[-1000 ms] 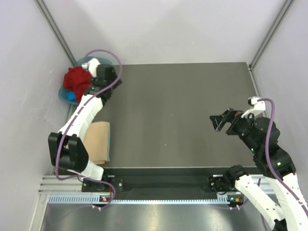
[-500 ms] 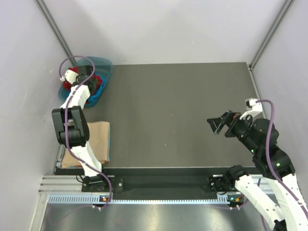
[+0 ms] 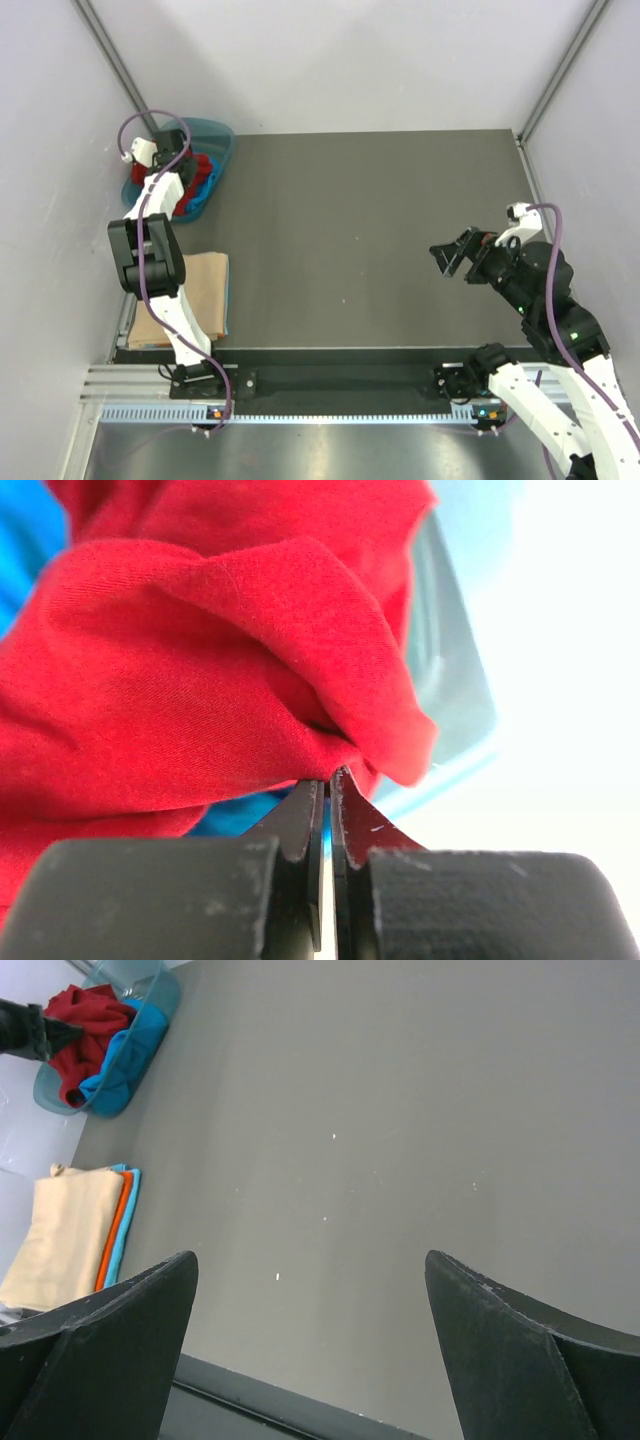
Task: Fold and stack the t-shirts
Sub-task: Grab the tshirt from the pile, then move the tshirt to the center of the board
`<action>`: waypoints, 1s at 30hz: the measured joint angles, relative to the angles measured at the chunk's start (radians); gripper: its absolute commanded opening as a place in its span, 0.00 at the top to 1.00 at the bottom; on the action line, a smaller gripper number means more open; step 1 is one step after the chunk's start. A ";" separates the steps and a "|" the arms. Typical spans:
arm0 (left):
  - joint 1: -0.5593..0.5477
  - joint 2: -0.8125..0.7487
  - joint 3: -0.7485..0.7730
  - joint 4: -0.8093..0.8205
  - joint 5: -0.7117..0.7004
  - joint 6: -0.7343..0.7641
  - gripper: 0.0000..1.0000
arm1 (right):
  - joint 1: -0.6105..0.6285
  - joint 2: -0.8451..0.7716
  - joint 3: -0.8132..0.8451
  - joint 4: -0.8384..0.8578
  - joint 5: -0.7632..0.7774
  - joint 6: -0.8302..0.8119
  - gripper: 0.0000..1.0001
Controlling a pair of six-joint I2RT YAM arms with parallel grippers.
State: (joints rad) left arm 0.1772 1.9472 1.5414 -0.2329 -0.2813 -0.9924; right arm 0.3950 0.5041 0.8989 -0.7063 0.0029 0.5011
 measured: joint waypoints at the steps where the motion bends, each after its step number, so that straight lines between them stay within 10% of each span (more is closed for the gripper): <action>1: 0.000 -0.005 0.000 0.005 0.010 -0.001 1.00 | 0.000 0.001 0.000 -0.001 0.000 0.000 0.04; 15: -0.094 0.002 0.049 0.001 0.278 -0.030 1.00 | 0.000 0.004 0.018 -0.005 -0.003 0.004 0.04; 30: -0.536 -0.127 0.427 -0.134 0.603 0.104 1.00 | 0.000 0.098 0.065 -0.005 0.113 -0.018 0.06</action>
State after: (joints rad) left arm -0.3584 1.8206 1.9686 -0.3664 0.3214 -0.8886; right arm 0.3950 0.6025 0.9638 -0.7109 0.1158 0.4831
